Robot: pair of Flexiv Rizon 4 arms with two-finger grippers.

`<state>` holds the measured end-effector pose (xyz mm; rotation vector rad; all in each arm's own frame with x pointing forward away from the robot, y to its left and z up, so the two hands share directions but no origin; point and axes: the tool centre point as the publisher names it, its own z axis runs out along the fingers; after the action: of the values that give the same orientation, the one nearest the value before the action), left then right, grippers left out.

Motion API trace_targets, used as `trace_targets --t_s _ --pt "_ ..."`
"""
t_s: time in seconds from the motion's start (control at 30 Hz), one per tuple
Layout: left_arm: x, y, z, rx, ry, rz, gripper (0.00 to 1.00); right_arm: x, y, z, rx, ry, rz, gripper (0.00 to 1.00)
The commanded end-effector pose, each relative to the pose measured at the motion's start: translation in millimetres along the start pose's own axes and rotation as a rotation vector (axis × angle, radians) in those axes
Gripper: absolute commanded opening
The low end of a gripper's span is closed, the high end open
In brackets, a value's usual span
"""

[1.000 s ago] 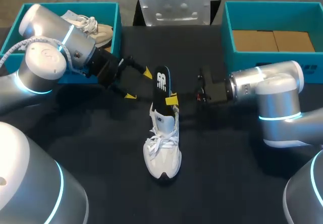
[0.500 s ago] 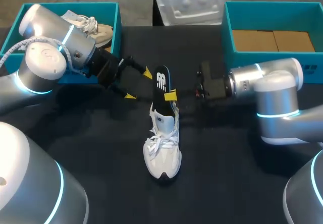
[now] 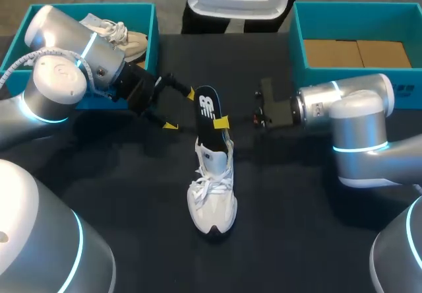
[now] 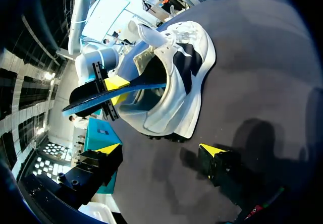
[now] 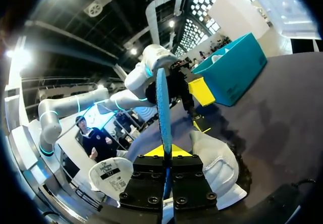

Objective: Take the shoe out of the shoebox, open the shoe tongue, remove and reinsert the insole, then place the shoe into the shoebox

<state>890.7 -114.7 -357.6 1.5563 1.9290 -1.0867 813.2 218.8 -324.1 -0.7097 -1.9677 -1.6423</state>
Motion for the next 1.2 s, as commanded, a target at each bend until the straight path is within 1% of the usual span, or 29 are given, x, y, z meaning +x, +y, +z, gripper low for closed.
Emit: trace_targets --t_s 0.03,0.3,0.37,0.57,0.77,0.97,1.2 --pt "-0.1 0.3 0.7 0.0 0.0 0.0 1.0 0.7 -3.0 -0.3 0.007 -0.006 0.007 0.0" --pt "-0.1 0.3 0.7 0.0 0.0 0.0 1.0 -2.4 -20.1 -2.3 -0.006 -0.02 0.033 0.0" --pt "-0.1 0.3 0.7 0.0 0.0 0.0 1.0 -3.7 -26.4 -1.1 -0.011 -0.022 0.044 0.0" --pt "-0.1 0.3 0.7 0.0 0.0 0.0 1.0 -5.6 -37.2 1.3 -0.015 -0.023 0.063 0.0" --pt "-0.1 0.3 0.7 0.0 0.0 0.0 1.0 -0.4 -46.5 2.4 -0.012 -0.027 0.074 0.0" --pt "-0.1 0.3 0.7 0.0 0.0 0.0 1.0 4.2 -53.2 1.1 -0.027 -0.039 0.07 0.0" --pt "-0.1 0.3 0.7 0.0 0.0 0.0 1.0 2.2 -54.7 -0.8 -0.031 -0.036 0.069 0.0"
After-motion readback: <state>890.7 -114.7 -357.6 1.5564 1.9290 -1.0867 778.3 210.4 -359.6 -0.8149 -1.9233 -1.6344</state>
